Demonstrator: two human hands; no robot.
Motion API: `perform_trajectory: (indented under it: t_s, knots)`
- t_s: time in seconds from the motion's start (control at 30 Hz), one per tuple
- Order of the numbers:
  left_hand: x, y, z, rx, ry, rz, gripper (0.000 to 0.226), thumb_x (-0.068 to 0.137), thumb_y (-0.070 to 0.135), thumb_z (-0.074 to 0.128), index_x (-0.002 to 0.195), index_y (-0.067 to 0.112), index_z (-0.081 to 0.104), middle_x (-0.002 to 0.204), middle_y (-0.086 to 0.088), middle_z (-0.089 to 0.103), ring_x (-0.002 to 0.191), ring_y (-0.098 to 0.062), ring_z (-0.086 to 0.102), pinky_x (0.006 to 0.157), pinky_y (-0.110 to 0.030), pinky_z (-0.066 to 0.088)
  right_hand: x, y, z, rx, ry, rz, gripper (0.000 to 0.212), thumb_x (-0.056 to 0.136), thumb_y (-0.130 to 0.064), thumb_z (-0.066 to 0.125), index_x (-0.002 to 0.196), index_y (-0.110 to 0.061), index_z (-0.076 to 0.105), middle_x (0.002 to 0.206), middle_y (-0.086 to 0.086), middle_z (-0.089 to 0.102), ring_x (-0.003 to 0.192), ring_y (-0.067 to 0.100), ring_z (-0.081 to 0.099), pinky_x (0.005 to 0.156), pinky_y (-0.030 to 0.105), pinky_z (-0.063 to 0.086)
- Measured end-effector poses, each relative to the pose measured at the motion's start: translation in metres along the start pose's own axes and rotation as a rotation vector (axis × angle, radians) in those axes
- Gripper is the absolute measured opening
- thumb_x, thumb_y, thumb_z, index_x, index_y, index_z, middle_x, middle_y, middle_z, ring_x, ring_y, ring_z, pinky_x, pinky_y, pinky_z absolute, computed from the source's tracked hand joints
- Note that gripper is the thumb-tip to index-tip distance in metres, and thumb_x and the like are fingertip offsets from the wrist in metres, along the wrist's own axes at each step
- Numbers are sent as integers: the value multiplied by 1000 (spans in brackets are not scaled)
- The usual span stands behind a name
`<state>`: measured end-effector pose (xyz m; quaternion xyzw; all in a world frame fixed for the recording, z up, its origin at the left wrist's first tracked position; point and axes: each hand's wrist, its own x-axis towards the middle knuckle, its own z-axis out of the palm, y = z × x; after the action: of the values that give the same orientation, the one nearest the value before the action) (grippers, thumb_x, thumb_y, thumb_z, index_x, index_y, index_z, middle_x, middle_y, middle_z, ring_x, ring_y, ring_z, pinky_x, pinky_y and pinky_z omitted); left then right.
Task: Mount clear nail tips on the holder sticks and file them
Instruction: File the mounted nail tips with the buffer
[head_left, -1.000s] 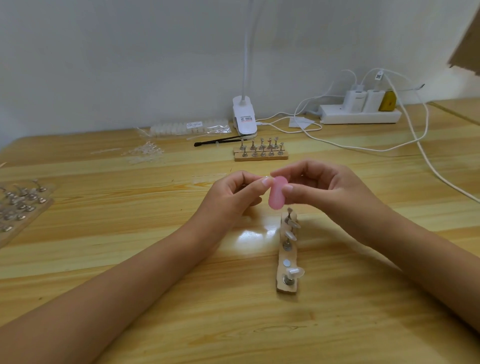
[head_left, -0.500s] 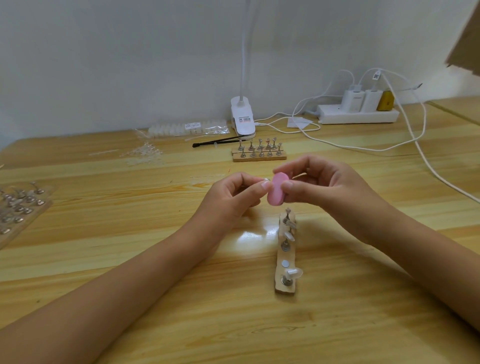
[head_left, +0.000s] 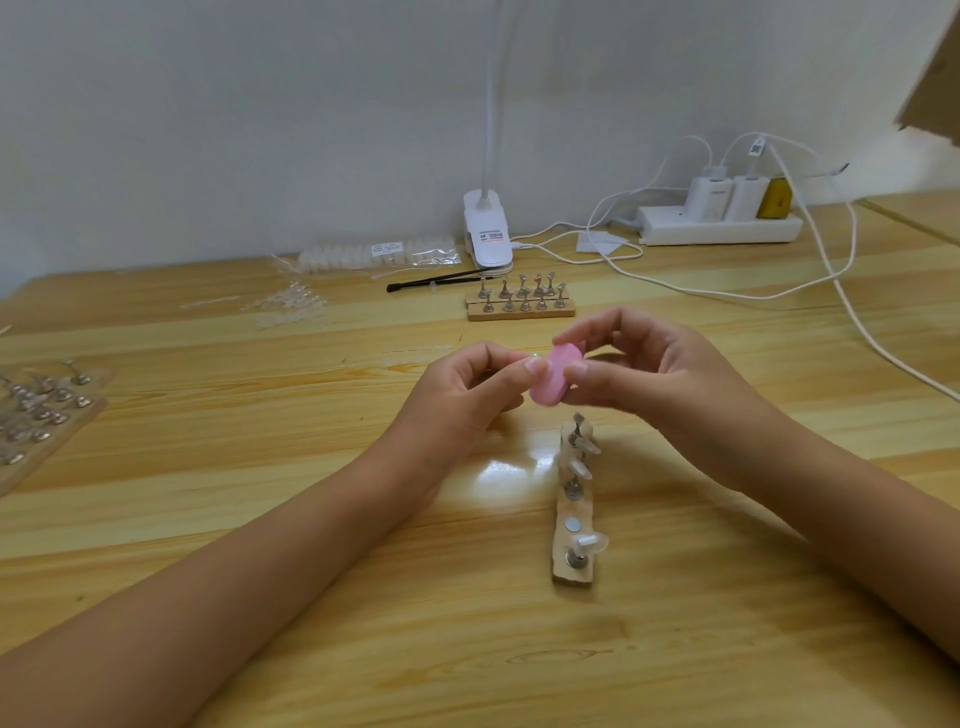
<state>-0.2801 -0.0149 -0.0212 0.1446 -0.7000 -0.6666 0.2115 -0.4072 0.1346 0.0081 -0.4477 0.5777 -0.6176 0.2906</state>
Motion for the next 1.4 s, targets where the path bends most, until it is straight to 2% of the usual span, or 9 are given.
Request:
perform_trajectory:
  t_s: [0.1,0.2,0.3,0.43,0.57,0.9,1.07,1.27,1.4]
  knots:
    - [1,1,0,-19,4,-8,31,65,54,73,82,28,74,88,14,72,89,-3,65,90,-28,52,1,1,1,61,128,-57,22,78,-17,75,97,-16,64,93,-1,70,89,22,72,83,29,58]
    - [1,-1,-1,-9,18,-22,37,64,55,75,87,26,73,87,12,70,89,-4,64,99,-38,51,2,1,1,92,178,-52,18,85,-1,68,86,-15,57,88,-3,65,87,17,69,85,33,57]
    - [1,0,-1,-12,14,-30,34,65,55,76,86,28,74,89,10,69,91,-6,64,104,-44,48,1,0,0,-26,193,-77,18,86,-6,70,90,-18,57,88,-5,62,85,11,63,86,33,56]
    - [1,0,-1,-27,-6,-18,24,66,55,74,79,34,75,86,13,69,90,-3,64,99,-37,52,-1,-2,3,-250,76,-75,35,89,-15,69,120,-29,64,90,-4,62,90,10,62,85,24,53]
    - [1,1,-1,-25,-23,-3,15,72,49,75,77,35,76,85,15,70,89,0,64,86,-23,51,-2,-3,4,-309,26,-68,30,85,-23,71,114,-31,68,90,-2,68,90,15,64,81,29,54]
    - [1,0,0,-44,4,-8,36,67,51,74,88,21,71,101,-2,73,100,-16,67,92,-29,52,-2,-1,4,-188,-43,-30,44,74,-29,75,114,-21,58,82,3,71,75,11,63,70,23,51]
    - [2,1,-1,-44,3,-24,26,64,54,74,77,31,74,86,12,70,89,-2,65,91,-29,51,0,-2,1,-153,95,-58,43,73,-29,73,112,-15,61,83,7,72,73,9,67,74,20,54]
    - [0,1,0,-50,-8,-2,26,68,52,73,80,30,74,98,-2,72,100,-20,67,95,-33,51,-3,-1,4,-135,-62,-4,39,78,-23,70,116,-16,65,86,0,74,79,8,69,75,20,54]
    - [0,1,-1,-38,-5,-14,32,66,54,73,84,28,73,96,4,71,96,-9,65,91,-30,51,-1,-2,1,-123,-8,-32,36,80,-21,69,115,-16,66,83,-2,72,75,7,66,73,20,53]
